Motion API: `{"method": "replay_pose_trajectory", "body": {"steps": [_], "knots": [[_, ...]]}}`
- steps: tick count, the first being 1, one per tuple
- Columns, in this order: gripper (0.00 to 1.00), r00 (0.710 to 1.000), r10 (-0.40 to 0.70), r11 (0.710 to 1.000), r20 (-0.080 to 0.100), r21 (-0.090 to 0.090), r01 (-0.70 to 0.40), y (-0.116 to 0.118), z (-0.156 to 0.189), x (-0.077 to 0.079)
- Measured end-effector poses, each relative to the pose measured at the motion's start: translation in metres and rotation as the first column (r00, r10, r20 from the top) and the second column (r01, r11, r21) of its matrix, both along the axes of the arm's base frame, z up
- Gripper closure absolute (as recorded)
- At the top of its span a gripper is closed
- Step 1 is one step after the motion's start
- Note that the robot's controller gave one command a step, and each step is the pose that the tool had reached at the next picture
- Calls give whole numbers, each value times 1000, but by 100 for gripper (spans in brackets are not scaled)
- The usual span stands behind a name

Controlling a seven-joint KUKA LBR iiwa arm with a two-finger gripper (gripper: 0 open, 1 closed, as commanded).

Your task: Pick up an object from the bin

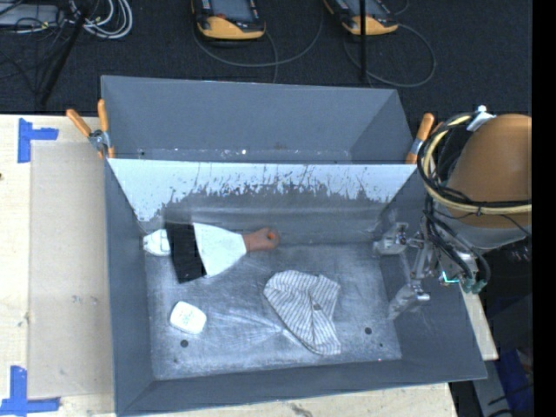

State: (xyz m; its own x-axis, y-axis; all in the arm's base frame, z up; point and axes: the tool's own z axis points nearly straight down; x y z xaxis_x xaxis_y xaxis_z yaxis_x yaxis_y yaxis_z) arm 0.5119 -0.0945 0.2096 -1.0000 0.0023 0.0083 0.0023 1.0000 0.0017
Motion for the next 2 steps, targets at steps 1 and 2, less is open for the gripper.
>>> {"method": "replay_pose_trajectory", "body": {"steps": [1, 2], "knots": [[0, 1000, 2, 1000, 7, -2, -2, 0, 3, 2], [0, 999, 35, 999, 13, -3, -35, 18, -50, 5]]}}
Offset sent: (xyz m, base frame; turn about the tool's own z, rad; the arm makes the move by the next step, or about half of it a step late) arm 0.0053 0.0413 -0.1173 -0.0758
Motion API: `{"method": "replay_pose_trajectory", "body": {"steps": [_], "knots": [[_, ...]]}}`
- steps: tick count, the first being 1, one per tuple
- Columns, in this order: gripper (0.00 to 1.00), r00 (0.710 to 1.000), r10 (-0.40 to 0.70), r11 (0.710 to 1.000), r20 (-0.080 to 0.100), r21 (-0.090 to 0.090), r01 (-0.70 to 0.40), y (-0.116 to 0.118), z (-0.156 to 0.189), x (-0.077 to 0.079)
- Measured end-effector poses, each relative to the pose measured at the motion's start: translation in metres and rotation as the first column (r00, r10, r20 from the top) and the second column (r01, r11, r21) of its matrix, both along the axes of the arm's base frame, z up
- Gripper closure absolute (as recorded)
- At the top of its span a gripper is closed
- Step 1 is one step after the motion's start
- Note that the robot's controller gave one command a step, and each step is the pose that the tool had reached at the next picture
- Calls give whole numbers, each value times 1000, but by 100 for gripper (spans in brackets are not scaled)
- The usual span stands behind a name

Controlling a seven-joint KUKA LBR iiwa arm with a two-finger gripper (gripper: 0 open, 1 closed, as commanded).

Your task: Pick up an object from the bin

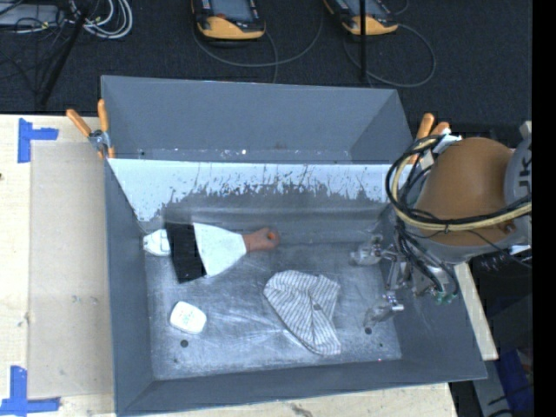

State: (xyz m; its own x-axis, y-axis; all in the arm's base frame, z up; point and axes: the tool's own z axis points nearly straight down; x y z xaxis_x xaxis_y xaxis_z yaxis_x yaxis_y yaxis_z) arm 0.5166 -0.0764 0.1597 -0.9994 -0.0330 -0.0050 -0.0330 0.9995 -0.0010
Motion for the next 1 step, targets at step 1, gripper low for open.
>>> {"method": "replay_pose_trajectory", "body": {"steps": [1], "knots": [[0, 999, 51, 999, -1, 1, -51, -5, -68, 23]]}}
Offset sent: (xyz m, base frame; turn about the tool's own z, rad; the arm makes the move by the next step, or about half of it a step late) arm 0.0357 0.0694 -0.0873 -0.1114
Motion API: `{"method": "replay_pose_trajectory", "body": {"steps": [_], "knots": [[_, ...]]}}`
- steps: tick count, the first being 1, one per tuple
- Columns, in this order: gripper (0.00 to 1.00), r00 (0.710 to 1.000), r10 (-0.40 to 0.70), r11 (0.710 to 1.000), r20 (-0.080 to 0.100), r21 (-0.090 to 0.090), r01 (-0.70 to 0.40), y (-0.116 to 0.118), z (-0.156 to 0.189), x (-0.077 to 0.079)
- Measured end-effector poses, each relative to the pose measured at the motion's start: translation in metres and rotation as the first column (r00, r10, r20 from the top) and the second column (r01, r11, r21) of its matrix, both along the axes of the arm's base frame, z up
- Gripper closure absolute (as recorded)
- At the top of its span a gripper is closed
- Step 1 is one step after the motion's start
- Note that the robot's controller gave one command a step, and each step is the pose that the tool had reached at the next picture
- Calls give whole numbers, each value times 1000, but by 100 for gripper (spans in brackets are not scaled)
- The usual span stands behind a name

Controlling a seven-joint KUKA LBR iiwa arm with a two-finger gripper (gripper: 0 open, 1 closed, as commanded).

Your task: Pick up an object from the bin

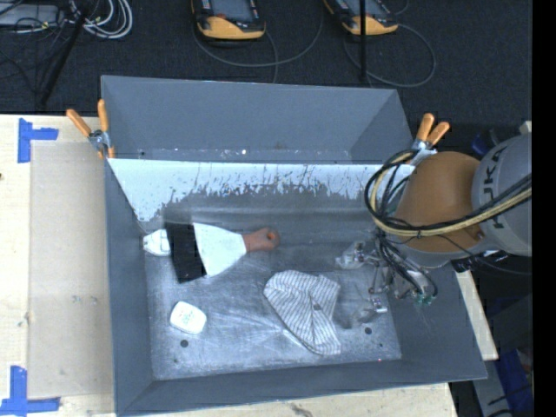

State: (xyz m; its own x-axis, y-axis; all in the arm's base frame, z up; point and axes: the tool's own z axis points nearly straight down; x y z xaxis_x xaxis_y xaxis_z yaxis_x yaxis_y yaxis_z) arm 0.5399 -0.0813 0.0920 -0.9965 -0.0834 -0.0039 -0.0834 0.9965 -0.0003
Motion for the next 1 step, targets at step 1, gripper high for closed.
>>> {"method": "replay_pose_trajectory", "body": {"steps": [1], "knots": [[100, 1000, 16, 1000, -4, 0, -16, 4, -11, 0]]}}
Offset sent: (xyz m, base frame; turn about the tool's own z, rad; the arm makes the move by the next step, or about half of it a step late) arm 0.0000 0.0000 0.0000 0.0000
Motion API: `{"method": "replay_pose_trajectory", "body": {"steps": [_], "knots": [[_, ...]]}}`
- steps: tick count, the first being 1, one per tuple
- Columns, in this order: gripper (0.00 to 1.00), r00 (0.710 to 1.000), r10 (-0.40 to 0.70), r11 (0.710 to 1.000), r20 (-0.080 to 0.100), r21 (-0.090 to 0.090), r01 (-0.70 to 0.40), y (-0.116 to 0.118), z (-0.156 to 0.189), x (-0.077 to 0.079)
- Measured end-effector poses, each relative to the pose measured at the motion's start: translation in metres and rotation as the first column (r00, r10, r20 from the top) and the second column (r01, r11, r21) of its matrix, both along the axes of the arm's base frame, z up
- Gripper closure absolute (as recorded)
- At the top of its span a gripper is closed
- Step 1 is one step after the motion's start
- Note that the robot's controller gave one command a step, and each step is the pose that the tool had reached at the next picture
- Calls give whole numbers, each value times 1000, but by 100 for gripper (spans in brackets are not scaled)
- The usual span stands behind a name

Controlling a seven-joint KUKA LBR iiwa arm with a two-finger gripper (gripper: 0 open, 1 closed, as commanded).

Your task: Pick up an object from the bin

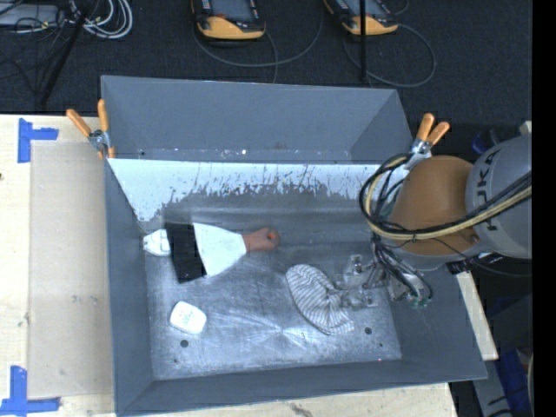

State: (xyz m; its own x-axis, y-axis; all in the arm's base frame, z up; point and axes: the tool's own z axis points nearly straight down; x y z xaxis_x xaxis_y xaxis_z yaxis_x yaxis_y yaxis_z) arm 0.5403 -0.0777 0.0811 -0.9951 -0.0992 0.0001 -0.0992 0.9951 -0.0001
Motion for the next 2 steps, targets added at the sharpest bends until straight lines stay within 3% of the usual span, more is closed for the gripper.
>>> {"method": "replay_pose_trajectory", "body": {"steps": [1, 2], "knots": [[100, 1000, 1, 1000, 0, 0, -1, 0, 0, 0], [100, 999, 54, 999, 5, -1, -54, 4, 177, -69]]}}
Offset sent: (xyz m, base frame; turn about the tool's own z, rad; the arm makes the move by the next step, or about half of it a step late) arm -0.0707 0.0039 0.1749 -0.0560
